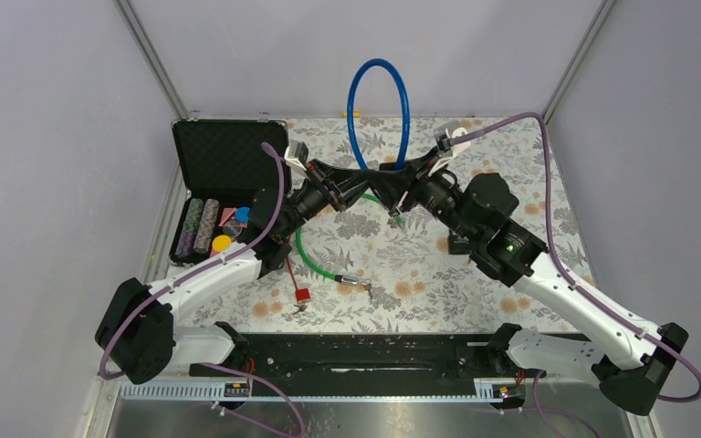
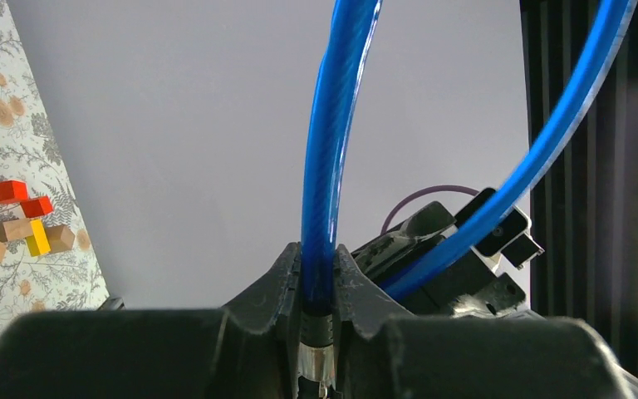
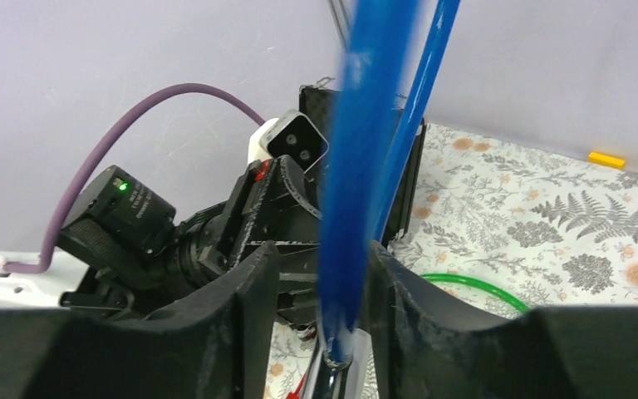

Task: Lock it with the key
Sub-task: Lock the lock.

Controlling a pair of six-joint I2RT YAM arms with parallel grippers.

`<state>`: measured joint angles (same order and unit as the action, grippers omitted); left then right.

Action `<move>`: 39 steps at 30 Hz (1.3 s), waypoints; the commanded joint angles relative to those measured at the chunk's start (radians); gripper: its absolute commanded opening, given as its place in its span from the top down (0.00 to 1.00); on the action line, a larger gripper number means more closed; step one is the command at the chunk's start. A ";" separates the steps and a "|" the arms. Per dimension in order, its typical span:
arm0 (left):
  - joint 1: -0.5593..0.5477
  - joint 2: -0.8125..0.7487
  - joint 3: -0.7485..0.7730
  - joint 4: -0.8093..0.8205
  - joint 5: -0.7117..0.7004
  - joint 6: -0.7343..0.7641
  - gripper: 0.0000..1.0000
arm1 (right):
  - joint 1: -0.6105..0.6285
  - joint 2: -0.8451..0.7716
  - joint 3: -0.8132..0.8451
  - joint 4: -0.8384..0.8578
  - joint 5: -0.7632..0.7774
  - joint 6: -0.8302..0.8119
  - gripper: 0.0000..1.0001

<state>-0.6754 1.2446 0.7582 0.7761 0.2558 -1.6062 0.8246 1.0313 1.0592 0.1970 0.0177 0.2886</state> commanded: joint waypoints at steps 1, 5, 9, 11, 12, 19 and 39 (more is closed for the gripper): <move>-0.002 -0.037 0.012 0.130 -0.003 -0.022 1.00 | 0.010 -0.027 0.072 -0.060 -0.064 0.028 0.48; -0.002 -0.043 0.029 0.103 -0.012 0.008 1.00 | 0.010 -0.045 0.078 -0.095 -0.088 0.033 0.34; 0.002 -0.038 0.046 0.103 -0.025 0.022 1.00 | 0.010 -0.065 0.075 -0.139 -0.078 0.040 0.23; 0.007 -0.033 0.052 0.113 -0.028 0.022 1.00 | 0.010 -0.080 0.066 -0.163 -0.062 0.045 0.20; 0.009 -0.031 0.055 0.113 -0.028 0.022 1.00 | 0.010 -0.091 0.059 -0.173 -0.054 0.046 0.20; 0.018 -0.015 0.068 0.143 -0.033 0.036 1.00 | 0.010 -0.153 0.045 -0.320 0.007 0.070 0.25; 0.034 -0.011 0.115 0.107 -0.046 0.059 1.00 | 0.010 -0.079 0.064 -0.365 -0.037 0.044 0.94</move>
<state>-0.6456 1.2469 0.7998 0.7753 0.2337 -1.5299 0.8268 0.9382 1.0927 -0.2058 -0.0460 0.3752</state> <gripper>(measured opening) 0.132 0.303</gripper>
